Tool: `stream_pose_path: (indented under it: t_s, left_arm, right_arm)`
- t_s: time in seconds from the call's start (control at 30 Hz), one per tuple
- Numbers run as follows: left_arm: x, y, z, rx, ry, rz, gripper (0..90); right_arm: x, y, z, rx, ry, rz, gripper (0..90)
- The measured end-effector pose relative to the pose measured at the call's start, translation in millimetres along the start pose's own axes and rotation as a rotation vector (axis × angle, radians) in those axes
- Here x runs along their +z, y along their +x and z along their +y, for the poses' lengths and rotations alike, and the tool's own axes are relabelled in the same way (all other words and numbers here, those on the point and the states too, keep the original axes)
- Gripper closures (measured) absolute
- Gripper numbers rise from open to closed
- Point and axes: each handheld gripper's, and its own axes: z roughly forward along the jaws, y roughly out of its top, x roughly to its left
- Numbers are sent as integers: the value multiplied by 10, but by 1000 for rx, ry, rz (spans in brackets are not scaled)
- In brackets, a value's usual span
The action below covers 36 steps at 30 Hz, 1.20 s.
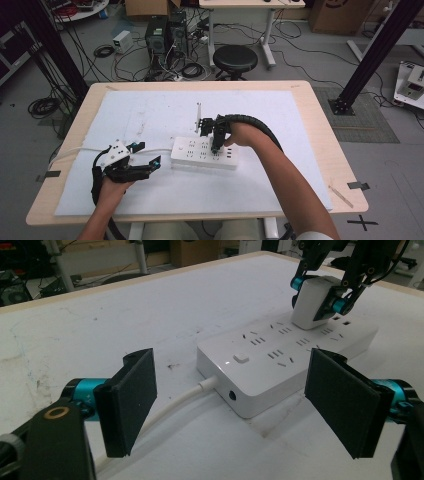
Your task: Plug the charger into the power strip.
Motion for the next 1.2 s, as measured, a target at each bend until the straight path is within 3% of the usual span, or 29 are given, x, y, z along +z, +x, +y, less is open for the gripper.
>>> stream_pose_path:
  t_s: [0.2, 0.37, 0.5, 0.57, 0.87, 1.07, 1.2]
  left_arm:
    - [0, 1, -18, -9, 5, 0, 208]
    - [-15, 11, -18, -5, 5, 3, 209]
    - [-33, 22, -31, -10, 5, 8, 208]
    - [-43, 24, -31, -8, 6, 11, 209]
    - [-22, -14, -13, -1, 3, 4, 208]
    - [-9, -43, -20, -5, 8, -2, 208]
    - [-4, -49, -14, -3, 8, -4, 209]
  right_arm:
    - [17, 19, -89, 28, -63, -7, 634]
    - [12, -4, -102, 4, -73, -1, 630]
    - [10, -13, -107, 16, -85, 8, 600]
    - [0, -24, -127, 45, -120, -1, 486]
    - [-121, -34, -396, 148, -230, -3, 348]
    - [-193, 3, -625, 249, -313, -22, 220]
    - [-223, 22, -757, 303, -354, -26, 217]
